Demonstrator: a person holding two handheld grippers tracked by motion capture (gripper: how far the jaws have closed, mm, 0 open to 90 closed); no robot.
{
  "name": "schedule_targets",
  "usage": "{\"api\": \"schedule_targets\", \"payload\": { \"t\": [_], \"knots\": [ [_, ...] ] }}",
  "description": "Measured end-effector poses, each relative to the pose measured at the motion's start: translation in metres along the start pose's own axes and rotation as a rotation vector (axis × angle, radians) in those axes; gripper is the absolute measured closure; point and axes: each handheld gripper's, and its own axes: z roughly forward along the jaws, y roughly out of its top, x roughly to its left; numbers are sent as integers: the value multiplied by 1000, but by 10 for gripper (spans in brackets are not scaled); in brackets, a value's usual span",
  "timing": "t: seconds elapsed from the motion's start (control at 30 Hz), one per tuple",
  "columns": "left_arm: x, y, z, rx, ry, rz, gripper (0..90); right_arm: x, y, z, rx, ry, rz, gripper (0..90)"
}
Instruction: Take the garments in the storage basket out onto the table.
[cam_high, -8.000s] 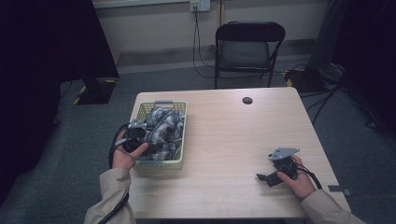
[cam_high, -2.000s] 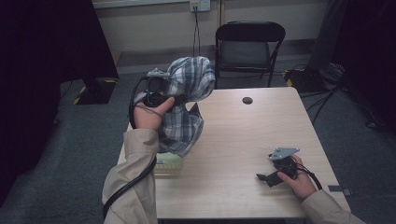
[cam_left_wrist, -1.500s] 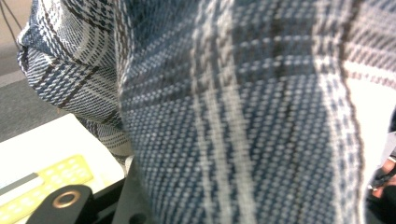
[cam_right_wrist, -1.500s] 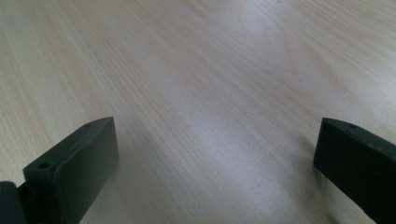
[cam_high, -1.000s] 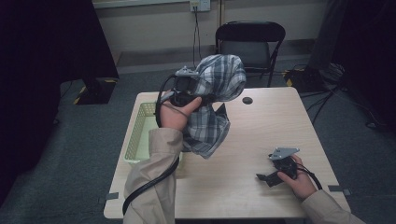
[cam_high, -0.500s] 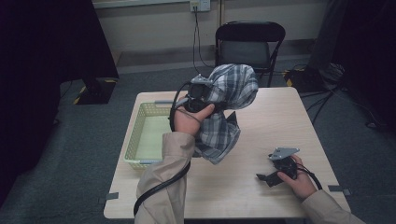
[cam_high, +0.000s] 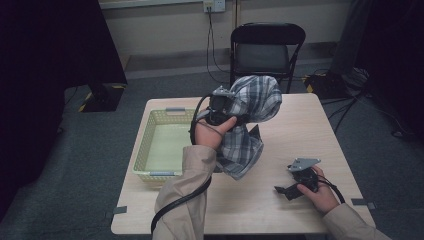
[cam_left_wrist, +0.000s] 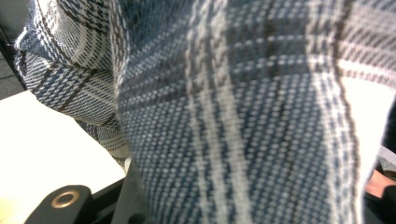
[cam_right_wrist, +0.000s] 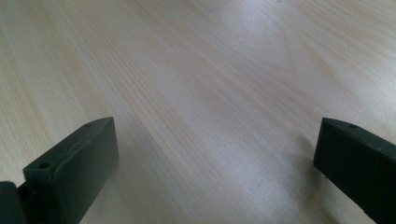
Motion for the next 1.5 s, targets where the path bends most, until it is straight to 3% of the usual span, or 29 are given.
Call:
{"api": "schedule_targets", "payload": {
  "t": [1.1,1.5],
  "knots": [
    [4,-41,48,30,19,-20,625,0,0,0,1,0,0,0],
    [7,-50,62,38,17,-46,622,0,0,0,2,0,0,0]
  ]
}}
